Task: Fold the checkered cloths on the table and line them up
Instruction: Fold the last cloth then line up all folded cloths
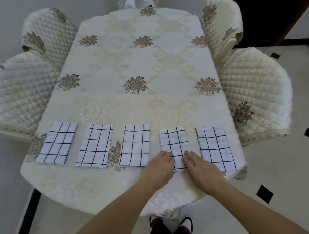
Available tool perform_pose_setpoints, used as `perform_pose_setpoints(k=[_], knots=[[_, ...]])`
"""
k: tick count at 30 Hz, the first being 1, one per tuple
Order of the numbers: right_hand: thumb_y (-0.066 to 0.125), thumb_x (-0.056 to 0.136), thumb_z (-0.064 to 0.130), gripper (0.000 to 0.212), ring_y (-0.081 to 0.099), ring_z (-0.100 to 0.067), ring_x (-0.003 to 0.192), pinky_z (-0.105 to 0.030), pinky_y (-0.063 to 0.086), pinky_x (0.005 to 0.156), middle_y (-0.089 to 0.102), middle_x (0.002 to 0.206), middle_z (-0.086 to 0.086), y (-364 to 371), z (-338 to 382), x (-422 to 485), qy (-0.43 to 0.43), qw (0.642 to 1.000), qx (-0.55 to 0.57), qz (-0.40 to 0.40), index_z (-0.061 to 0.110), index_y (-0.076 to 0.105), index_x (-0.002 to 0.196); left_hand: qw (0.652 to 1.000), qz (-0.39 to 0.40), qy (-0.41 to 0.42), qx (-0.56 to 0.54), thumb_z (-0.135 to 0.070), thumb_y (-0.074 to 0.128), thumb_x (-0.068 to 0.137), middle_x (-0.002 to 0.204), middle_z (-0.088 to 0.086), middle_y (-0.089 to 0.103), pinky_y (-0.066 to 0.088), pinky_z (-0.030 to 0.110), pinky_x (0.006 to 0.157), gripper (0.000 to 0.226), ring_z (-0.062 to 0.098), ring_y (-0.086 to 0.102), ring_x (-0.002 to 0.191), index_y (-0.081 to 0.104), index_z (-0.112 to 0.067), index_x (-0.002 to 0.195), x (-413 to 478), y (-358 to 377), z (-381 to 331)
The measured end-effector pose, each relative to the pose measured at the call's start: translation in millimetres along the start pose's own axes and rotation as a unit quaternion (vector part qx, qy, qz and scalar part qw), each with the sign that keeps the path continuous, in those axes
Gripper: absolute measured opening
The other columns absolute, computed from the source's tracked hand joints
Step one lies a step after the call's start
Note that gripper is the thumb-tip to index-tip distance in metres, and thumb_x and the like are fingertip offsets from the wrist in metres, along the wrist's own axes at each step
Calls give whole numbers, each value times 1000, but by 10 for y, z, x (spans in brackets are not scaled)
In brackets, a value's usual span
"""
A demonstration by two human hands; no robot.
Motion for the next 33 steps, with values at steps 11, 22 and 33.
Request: perform_pose_setpoints(k=[11, 22, 33], knots=[[87, 59, 8, 62, 67, -30, 112, -35, 62, 68, 66, 126, -18, 11, 35, 148, 25, 1000, 4, 3, 0, 69, 117, 999, -34, 8, 27, -24, 89, 64, 100, 1, 68, 51, 20, 59, 34, 17, 66, 92, 72, -12, 90, 82, -27, 90], [84, 64, 11, 62, 64, -32, 118, -37, 62, 70, 65, 128, -17, 10, 131, 133, 50, 999, 17, 0, 4, 64, 122, 999, -48, 20, 12, -22, 85, 68, 99, 1, 68, 54, 22, 65, 29, 18, 65, 91, 73, -11, 93, 66, 54, 144], [73, 70, 16, 60, 60, -34, 121, -46, 56, 92, 63, 130, -12, -223, -409, -142, 45, 998, 38, -25, 6, 60, 128, 996, -55, 66, -28, -28, 75, 74, 107, 7, 66, 58, 33, 75, 33, 23, 63, 96, 71, -6, 98, 466, -51, -210]])
Point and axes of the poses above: each hand's wrist, its own x-axis towards the middle knuckle, its own y-axis out of the palm, z = x × y, the point moved 1 cm from there along x, towards the middle knuckle
